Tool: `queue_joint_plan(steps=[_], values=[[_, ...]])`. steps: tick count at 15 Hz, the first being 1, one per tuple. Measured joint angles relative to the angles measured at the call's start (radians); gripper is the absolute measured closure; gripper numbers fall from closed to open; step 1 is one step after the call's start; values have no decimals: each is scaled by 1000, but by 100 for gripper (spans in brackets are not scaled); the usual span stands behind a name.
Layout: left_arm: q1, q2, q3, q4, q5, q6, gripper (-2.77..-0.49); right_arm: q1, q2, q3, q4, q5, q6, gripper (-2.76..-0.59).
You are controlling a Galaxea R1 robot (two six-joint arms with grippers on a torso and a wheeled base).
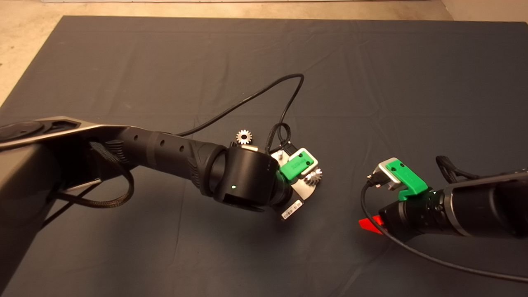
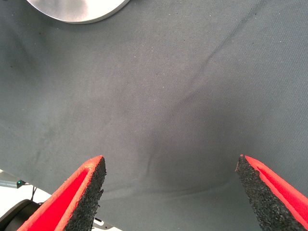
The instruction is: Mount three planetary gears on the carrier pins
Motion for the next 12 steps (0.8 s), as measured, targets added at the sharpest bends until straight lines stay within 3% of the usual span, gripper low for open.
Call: queue_joint_plan(steps=[12], values=[[0,0,-2,6,0,25,-78,0,0,0,0,0,0,-202]])
